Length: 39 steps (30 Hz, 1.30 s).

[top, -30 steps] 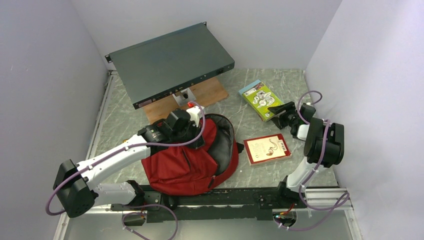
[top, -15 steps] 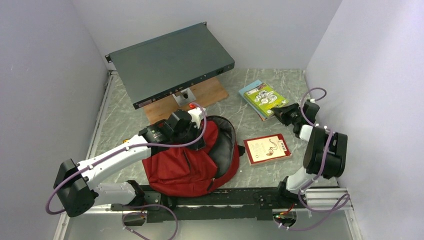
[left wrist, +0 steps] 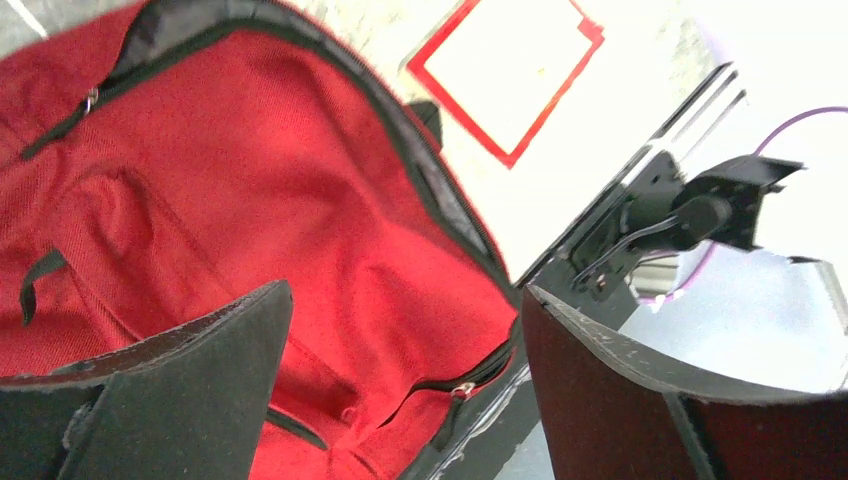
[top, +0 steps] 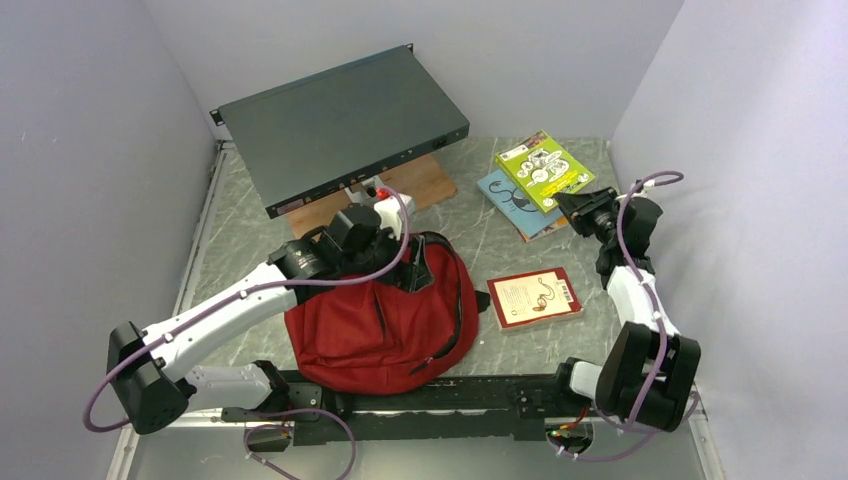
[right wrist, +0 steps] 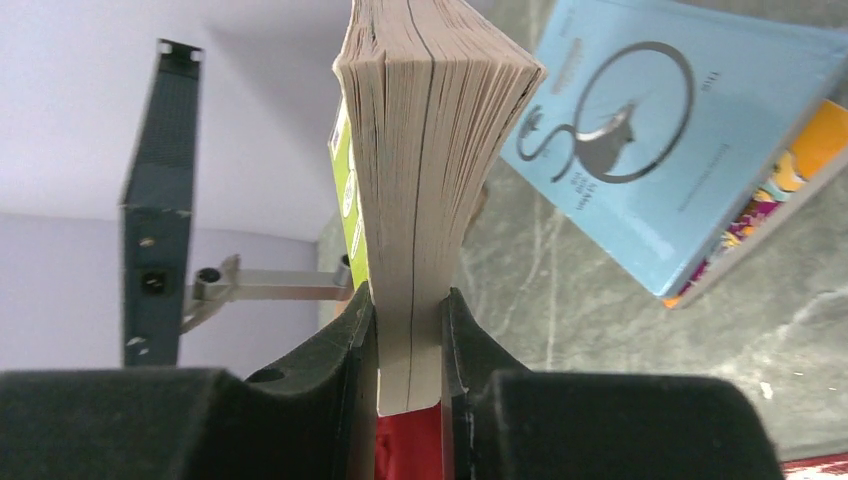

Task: Pack the student bag
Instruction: Pick up the book from the center of the board.

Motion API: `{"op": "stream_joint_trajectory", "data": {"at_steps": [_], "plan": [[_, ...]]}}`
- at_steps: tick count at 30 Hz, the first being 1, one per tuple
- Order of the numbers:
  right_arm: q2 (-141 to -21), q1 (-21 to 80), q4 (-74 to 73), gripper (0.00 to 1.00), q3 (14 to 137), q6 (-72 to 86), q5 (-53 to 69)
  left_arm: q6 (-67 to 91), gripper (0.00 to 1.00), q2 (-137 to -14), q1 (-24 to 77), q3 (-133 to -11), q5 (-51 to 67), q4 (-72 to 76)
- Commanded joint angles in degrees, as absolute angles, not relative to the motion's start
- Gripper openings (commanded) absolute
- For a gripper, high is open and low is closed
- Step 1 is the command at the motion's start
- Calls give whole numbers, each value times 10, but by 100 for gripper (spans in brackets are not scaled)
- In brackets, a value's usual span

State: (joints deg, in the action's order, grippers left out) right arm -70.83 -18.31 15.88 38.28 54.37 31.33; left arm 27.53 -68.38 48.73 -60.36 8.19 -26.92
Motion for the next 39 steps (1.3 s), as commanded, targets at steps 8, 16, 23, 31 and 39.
{"op": "stream_joint_trajectory", "data": {"at_steps": [8,16,23,31,39], "plan": [[-585,-176,324,0,389,732,414,405,100,-670,486,-656,77,24],[-566,-158,301,0,485,757,434,462,100,-730,462,-720,59,145],[-583,-60,197,0,588,663,442,559,100,-776,412,-738,76,216],[-578,67,271,0,556,707,392,590,100,-759,404,-696,57,290],[-576,104,335,0,514,736,392,629,55,-725,403,-614,36,378]]}}
